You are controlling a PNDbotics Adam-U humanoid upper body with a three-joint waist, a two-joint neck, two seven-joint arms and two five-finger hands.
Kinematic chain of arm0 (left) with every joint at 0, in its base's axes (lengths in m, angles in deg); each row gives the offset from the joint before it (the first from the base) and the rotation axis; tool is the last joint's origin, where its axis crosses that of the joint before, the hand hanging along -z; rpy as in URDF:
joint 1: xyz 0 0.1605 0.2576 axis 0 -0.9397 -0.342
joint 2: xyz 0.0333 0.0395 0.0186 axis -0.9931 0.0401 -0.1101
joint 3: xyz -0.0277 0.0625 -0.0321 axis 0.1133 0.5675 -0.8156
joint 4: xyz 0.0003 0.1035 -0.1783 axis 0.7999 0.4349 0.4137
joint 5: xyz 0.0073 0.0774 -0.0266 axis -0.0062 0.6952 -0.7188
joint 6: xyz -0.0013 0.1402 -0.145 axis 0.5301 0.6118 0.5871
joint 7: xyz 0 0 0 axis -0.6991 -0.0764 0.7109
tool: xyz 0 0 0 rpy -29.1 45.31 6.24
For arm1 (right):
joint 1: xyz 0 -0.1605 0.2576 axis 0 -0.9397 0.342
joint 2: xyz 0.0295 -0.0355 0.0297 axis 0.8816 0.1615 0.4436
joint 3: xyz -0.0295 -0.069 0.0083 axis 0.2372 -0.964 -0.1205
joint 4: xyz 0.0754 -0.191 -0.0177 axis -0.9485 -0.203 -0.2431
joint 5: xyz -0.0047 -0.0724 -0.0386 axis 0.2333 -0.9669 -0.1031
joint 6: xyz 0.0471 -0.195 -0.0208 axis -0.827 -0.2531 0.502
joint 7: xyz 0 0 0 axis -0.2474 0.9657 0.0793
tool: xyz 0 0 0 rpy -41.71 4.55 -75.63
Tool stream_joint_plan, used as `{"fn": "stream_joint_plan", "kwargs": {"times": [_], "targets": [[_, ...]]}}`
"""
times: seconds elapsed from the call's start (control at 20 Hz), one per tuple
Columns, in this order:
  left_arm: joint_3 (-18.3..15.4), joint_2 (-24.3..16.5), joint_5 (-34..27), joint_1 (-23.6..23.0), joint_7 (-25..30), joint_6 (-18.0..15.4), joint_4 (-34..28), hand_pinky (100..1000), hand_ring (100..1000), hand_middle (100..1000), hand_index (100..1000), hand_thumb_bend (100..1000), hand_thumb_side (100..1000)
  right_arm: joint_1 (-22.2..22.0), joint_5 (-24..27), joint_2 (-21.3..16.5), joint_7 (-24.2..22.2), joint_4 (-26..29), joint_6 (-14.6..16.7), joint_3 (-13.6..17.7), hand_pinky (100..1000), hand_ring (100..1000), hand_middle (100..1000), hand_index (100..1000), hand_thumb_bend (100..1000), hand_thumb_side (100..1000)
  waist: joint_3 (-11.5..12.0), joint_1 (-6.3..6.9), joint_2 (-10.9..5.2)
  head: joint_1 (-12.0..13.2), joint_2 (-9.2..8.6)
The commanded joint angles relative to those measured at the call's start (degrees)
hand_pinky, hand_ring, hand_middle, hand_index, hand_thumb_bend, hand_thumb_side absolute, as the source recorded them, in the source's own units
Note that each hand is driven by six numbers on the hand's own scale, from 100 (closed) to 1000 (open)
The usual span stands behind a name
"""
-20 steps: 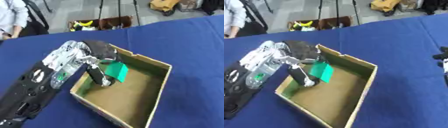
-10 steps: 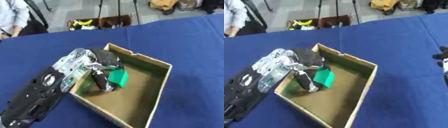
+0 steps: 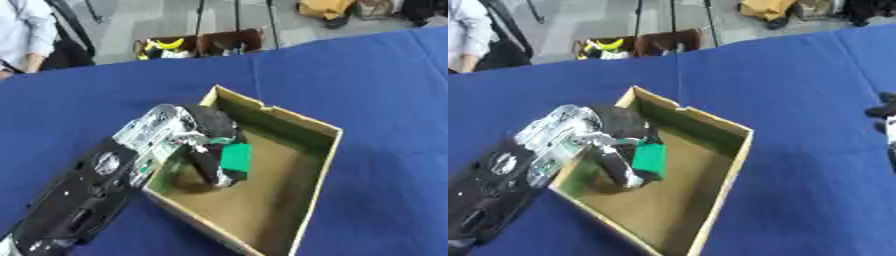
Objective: Pick up objects on the table and place them in the box.
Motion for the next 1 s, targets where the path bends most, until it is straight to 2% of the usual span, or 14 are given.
{"fn": "stream_joint_plan", "kwargs": {"times": [0.05, 0.15, 0.3, 0.45, 0.6, 1.0], "targets": [[-0.6, -0.7, 3.7, 0.5, 4.2, -5.4, 0.9, 583, 804, 901, 1000, 344, 714, 0.6, 0.1, -0.3, 0.2, 1.0, -0.1, 0.2, 829, 845, 638, 831, 100, 838, 0.1, -0.52, -0.85, 0.0, 0.09], [-1.2, -0.5, 6.0, 0.6, 4.2, -6.0, 0.5, 643, 842, 932, 1000, 500, 720, 0.6, 0.1, -0.3, 0.2, 1.0, -0.1, 0.2, 829, 845, 638, 831, 100, 839, 0.1, -0.59, -0.81, 0.0, 0.33], [-2.0, -0.2, 8.7, 0.4, 4.2, -6.6, 0.0, 674, 861, 941, 1000, 615, 714, 0.6, 0.1, -0.2, 0.2, 1.0, -0.1, 0.2, 829, 845, 638, 831, 100, 838, 0.3, -0.74, -0.81, -0.7, 1.30], [-2.5, 0.0, 10.1, 0.2, 4.2, -6.9, -0.3, 683, 869, 946, 1000, 654, 714, 0.6, 0.2, 0.0, 0.4, 1.1, -0.2, 0.3, 829, 845, 637, 831, 100, 836, 0.3, -0.88, -0.85, -1.1, 2.71], [-3.0, 0.3, 11.1, 0.1, 4.2, -7.1, -0.6, 698, 881, 957, 1000, 748, 722, 0.5, 0.3, 0.1, 0.7, 1.1, -0.3, 0.3, 829, 844, 637, 831, 100, 836, 0.3, -1.03, -0.88, -0.7, 3.38], [-4.8, 1.1, 11.7, 0.0, 4.2, -6.5, -3.5, 713, 896, 972, 1000, 836, 759, 0.4, 0.4, 0.3, 1.1, 1.1, -0.3, 0.4, 828, 840, 630, 830, 100, 836, 0.5, -1.32, -1.16, 0.2, 3.39]]}}
